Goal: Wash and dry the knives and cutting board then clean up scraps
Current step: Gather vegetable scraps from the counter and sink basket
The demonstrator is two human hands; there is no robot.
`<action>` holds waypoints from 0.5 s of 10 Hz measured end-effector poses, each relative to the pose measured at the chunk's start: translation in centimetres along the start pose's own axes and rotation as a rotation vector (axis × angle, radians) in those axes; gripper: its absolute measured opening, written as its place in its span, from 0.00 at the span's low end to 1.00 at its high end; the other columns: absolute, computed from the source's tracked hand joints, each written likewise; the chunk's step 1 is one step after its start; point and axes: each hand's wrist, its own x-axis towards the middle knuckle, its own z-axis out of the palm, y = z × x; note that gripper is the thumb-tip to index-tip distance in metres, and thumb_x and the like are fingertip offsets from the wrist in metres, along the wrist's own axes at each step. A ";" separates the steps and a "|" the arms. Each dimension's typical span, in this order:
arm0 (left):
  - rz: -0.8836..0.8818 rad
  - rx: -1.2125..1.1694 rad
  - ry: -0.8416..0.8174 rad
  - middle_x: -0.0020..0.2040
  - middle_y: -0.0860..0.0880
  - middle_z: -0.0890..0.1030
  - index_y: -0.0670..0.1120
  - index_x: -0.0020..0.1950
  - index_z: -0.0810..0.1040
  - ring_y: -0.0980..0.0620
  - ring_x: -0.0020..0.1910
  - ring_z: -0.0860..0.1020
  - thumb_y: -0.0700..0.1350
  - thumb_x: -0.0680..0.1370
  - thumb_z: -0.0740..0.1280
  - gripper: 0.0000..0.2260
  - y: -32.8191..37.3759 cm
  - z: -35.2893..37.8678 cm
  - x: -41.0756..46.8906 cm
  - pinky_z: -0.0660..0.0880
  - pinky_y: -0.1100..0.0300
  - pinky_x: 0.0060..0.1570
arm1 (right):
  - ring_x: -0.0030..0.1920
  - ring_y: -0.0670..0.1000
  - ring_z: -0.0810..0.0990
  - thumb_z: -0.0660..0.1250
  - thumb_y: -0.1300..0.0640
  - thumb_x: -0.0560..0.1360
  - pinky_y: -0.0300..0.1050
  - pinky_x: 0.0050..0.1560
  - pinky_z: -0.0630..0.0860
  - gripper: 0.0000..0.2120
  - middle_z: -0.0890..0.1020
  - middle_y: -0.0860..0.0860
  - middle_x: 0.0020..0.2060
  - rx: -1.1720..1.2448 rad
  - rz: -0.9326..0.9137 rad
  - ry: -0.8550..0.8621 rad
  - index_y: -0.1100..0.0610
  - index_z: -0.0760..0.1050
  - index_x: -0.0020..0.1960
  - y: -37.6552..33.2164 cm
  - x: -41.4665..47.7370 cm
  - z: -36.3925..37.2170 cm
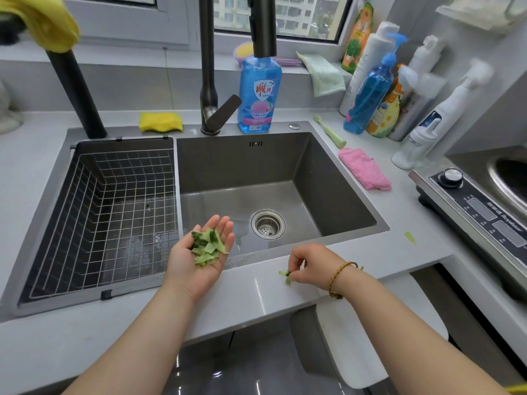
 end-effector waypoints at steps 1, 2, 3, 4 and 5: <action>-0.007 0.003 -0.011 0.38 0.42 0.83 0.37 0.33 0.83 0.47 0.34 0.83 0.44 0.80 0.52 0.25 -0.2 0.0 0.0 0.80 0.56 0.31 | 0.38 0.44 0.71 0.65 0.61 0.73 0.35 0.45 0.67 0.14 0.74 0.46 0.42 -0.048 0.003 -0.041 0.48 0.66 0.33 0.5 -0.6 0.2; -0.016 0.011 -0.019 0.38 0.42 0.83 0.37 0.32 0.83 0.47 0.33 0.83 0.44 0.80 0.53 0.26 -0.4 0.0 -0.1 0.80 0.56 0.31 | 0.44 0.47 0.70 0.63 0.60 0.74 0.38 0.50 0.69 0.05 0.73 0.46 0.43 -0.074 0.009 -0.036 0.53 0.72 0.49 0.4 -0.7 0.7; -0.018 0.018 -0.024 0.37 0.42 0.84 0.37 0.32 0.83 0.47 0.33 0.83 0.44 0.80 0.53 0.26 -0.5 0.1 -0.1 0.81 0.56 0.31 | 0.44 0.47 0.70 0.61 0.60 0.75 0.39 0.49 0.68 0.11 0.72 0.46 0.43 -0.110 0.013 -0.051 0.55 0.71 0.58 0.1 -0.5 0.8; -0.017 0.017 -0.026 0.38 0.42 0.84 0.37 0.32 0.83 0.47 0.34 0.83 0.44 0.80 0.53 0.25 -0.7 0.2 0.0 0.81 0.56 0.32 | 0.45 0.47 0.69 0.61 0.59 0.75 0.39 0.51 0.70 0.10 0.73 0.48 0.45 -0.163 0.025 -0.062 0.55 0.75 0.55 -0.2 -0.5 0.7; -0.016 0.023 -0.034 0.38 0.42 0.84 0.37 0.32 0.83 0.47 0.34 0.83 0.44 0.77 0.56 0.21 -0.9 0.3 0.0 0.81 0.56 0.32 | 0.46 0.47 0.69 0.61 0.59 0.75 0.38 0.53 0.70 0.10 0.78 0.50 0.53 -0.195 0.033 -0.085 0.55 0.76 0.54 -0.4 -0.1 0.7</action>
